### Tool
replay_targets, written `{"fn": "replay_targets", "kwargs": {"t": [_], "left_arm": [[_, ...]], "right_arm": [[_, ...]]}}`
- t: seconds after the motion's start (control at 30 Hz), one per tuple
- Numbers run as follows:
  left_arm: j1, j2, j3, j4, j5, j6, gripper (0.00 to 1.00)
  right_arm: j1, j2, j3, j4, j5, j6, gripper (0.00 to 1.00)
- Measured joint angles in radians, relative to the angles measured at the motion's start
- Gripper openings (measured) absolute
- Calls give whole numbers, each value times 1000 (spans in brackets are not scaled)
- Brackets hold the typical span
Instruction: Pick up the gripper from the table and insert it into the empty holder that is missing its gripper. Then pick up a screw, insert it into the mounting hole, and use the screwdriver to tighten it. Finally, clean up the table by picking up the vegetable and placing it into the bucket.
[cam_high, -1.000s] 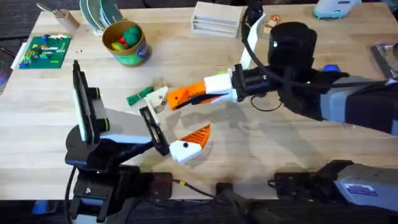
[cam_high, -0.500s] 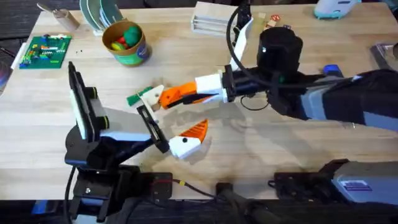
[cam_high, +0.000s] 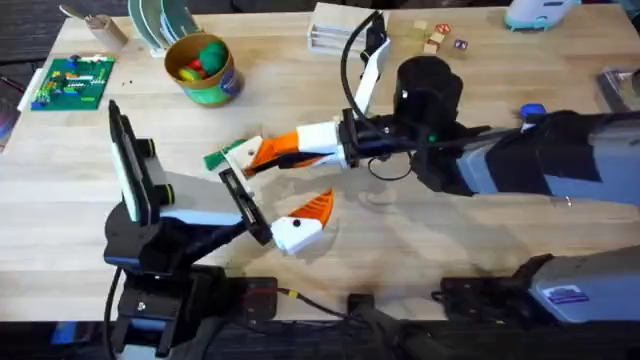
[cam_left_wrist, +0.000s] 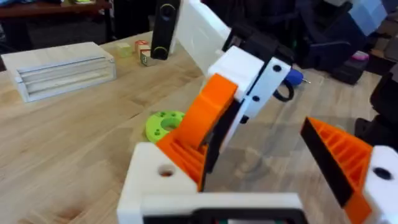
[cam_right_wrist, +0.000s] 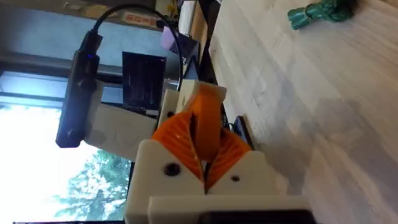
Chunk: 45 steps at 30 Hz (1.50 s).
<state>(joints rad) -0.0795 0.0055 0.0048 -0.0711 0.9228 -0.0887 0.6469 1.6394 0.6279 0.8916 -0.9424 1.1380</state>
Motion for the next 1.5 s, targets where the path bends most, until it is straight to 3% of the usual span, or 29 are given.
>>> {"fn": "replay_targets", "kwargs": {"t": [0.3, 0.7, 1.5], "left_arm": [[6, 0, 0, 4, -44, 1, 993], [15, 0, 0, 9, -94, 2, 993], [15, 0, 0, 9, -103, 1, 994]], "right_arm": [[3, 35, 72, -60, -10, -20, 7], [-14, 178, 228, -77, -154, -84, 7], [-10, 222, 269, -70, -181, -100, 7]]}}
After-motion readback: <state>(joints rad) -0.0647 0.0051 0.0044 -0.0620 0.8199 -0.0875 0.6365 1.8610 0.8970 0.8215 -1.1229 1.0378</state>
